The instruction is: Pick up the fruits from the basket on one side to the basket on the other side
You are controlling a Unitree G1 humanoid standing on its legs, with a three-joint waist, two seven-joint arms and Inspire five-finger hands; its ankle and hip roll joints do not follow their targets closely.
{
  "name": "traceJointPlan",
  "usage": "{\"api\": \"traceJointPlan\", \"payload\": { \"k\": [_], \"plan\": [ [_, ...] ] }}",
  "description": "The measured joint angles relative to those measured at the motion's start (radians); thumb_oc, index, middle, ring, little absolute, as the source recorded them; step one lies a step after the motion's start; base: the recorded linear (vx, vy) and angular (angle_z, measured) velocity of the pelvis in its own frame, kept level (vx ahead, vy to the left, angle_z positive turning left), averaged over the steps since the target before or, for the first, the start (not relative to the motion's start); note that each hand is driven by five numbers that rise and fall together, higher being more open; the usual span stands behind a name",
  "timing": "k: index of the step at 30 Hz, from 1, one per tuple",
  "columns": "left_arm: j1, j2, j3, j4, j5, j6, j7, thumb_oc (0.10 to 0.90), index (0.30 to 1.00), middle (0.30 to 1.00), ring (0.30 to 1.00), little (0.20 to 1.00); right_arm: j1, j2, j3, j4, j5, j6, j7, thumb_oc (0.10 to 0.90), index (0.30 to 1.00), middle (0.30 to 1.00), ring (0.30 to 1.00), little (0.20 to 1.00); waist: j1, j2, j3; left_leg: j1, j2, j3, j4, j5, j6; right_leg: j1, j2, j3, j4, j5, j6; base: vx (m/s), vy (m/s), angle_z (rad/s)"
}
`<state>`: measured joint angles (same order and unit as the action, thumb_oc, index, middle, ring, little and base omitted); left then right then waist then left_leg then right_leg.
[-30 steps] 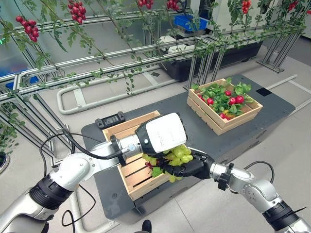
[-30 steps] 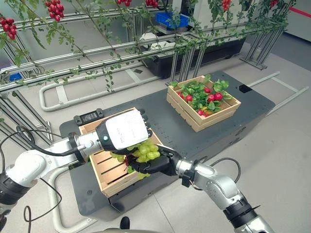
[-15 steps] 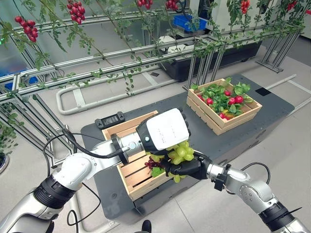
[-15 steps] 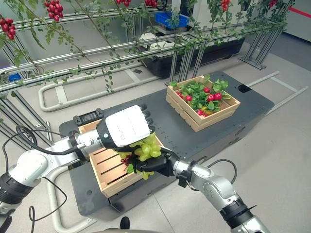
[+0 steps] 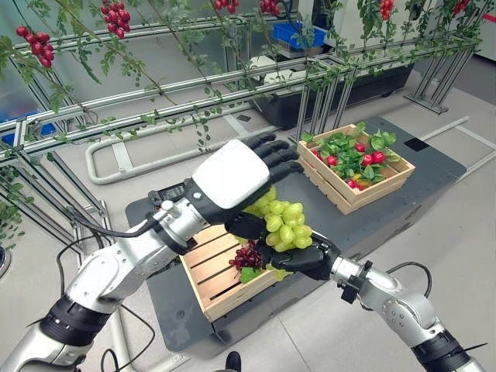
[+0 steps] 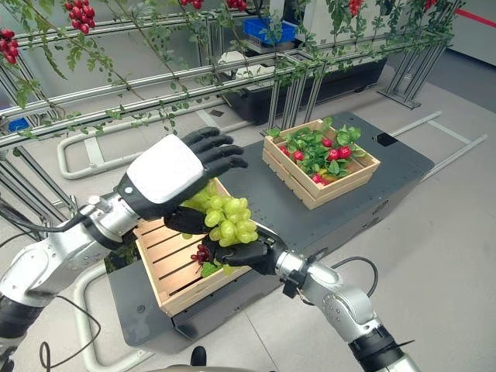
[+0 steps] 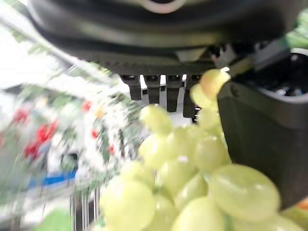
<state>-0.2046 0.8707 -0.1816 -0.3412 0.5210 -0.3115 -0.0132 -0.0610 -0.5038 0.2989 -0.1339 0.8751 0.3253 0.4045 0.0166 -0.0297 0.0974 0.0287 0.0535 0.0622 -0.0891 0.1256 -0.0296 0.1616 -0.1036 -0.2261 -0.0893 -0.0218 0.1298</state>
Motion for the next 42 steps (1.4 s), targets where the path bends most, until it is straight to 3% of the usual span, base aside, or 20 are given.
{"api": "traceJointPlan", "payload": {
  "k": [5,12,17,18,21,23,26,30,36,40,42],
  "plan": [
    [0.098,0.024,0.124,0.030,-0.305,0.058,-0.179,0.800,0.900,0.900,0.900,0.900,0.080,-0.004,-0.126,0.049,-0.003,0.000,-0.046,0.400,0.300,0.300,0.300,0.300,0.014,0.001,0.000,-0.011,0.001,0.001,0.000,0.000,0.000,-0.013,0.001,0.002,0.000,0.000,0.000,-0.04,-0.073,0.00],
    [0.133,0.053,0.129,0.056,-0.496,0.091,-0.347,0.800,0.900,0.900,0.900,0.900,0.096,-0.022,-0.137,0.080,-0.004,0.000,-0.056,0.400,0.300,0.300,0.300,0.300,0.022,0.002,0.000,-0.009,0.004,0.024,0.000,-0.001,0.002,-0.030,0.002,0.030,-0.001,0.001,0.000,-0.04,-0.002,-0.12],
    [0.146,0.034,0.129,0.065,-0.639,0.092,-0.429,0.800,0.900,0.900,0.900,0.900,0.094,-0.024,-0.131,0.083,-0.004,-0.004,-0.056,0.400,0.300,0.300,0.300,0.300,0.070,0.007,0.002,0.026,-0.004,-0.105,0.016,-0.027,-0.031,-0.047,-0.014,0.134,0.000,0.013,0.007,-0.06,0.171,-0.59],
    [0.158,0.030,0.129,0.066,-0.677,0.100,-0.444,0.800,0.900,0.900,0.900,0.900,0.094,-0.029,-0.130,0.083,-0.004,-0.004,-0.056,0.400,0.300,0.300,0.300,0.300,0.076,0.018,0.003,0.038,-0.005,-0.148,0.027,-0.051,-0.037,-0.049,-0.021,0.163,0.000,0.017,0.014,-0.06,0.270,-0.66],
    [0.161,-0.035,0.134,0.095,-0.821,0.123,-0.478,0.800,0.900,0.900,0.900,0.900,0.079,-0.034,-0.116,0.091,-0.004,-0.010,-0.054,0.400,0.300,0.300,0.300,0.300,0.089,0.033,0.007,0.044,-0.029,-0.196,0.073,-0.120,-0.018,-0.067,-0.045,0.259,-0.001,0.031,0.037,-0.08,0.325,-0.82],
    [0.159,-0.067,0.135,0.098,-0.901,0.136,-0.524,0.800,0.900,0.900,0.900,0.900,0.077,-0.023,-0.107,0.098,-0.006,-0.018,-0.054,0.400,0.300,0.300,0.300,0.300,0.083,0.024,0.010,0.050,-0.061,-0.198,0.076,-0.132,0.000,-0.083,-0.071,0.301,0.001,0.042,0.054,-0.11,0.321,-0.73],
    [0.143,-0.122,0.109,0.101,-1.023,0.152,-0.601,0.800,0.900,0.900,0.900,0.900,0.076,0.014,-0.084,0.103,-0.008,-0.041,-0.053,0.400,0.300,0.300,0.300,0.300,0.050,0.000,0.016,0.059,-0.095,-0.164,0.054,-0.121,0.018,-0.104,-0.109,0.308,0.001,0.056,0.073,-0.15,0.360,-0.33],
    [0.094,-0.230,0.022,0.169,-1.164,0.162,-0.666,0.800,0.900,0.900,0.900,0.900,0.062,0.103,-0.080,0.159,-0.008,-0.075,-0.054,0.400,0.300,0.300,0.300,0.300,0.054,-0.013,0.018,0.051,-0.126,-0.166,0.062,-0.124,0.047,-0.156,-0.121,0.349,0.044,0.067,0.092,-0.17,0.358,-0.40],
    [0.069,-0.302,-0.050,0.190,-1.274,0.200,-0.704,0.800,0.900,0.900,0.900,0.900,0.061,0.141,-0.073,0.170,-0.014,-0.089,-0.056,0.400,0.300,0.300,0.300,0.300,0.017,-0.031,0.060,0.069,-0.158,-0.096,0.101,-0.152,0.084,-0.197,-0.142,0.342,0.100,0.095,0.095,-0.15,0.196,-0.54],
    [0.068,-0.301,-0.048,0.199,-1.298,0.215,-0.690,0.800,0.900,0.900,0.900,0.900,0.062,0.096,-0.074,0.170,-0.012,-0.098,-0.058,0.400,0.300,0.300,0.300,0.300,0.007,-0.030,0.078,0.070,-0.161,-0.017,0.102,-0.168,0.107,-0.242,-0.127,0.212,0.100,0.187,0.057,-0.12,0.043,-0.74],
    [0.072,-0.313,-0.042,0.201,-1.319,0.230,-0.651,0.800,0.900,0.900,0.900,0.900,0.066,0.097,-0.074,0.170,-0.012,-0.099,-0.057,0.400,0.300,0.300,0.300,0.300,0.020,-0.031,0.079,0.074,-0.157,0.013,0.092,-0.165,0.111,-0.261,-0.117,0.172,0.104,0.170,0.026,-0.12,-0.040,-0.73]
  ]
}}
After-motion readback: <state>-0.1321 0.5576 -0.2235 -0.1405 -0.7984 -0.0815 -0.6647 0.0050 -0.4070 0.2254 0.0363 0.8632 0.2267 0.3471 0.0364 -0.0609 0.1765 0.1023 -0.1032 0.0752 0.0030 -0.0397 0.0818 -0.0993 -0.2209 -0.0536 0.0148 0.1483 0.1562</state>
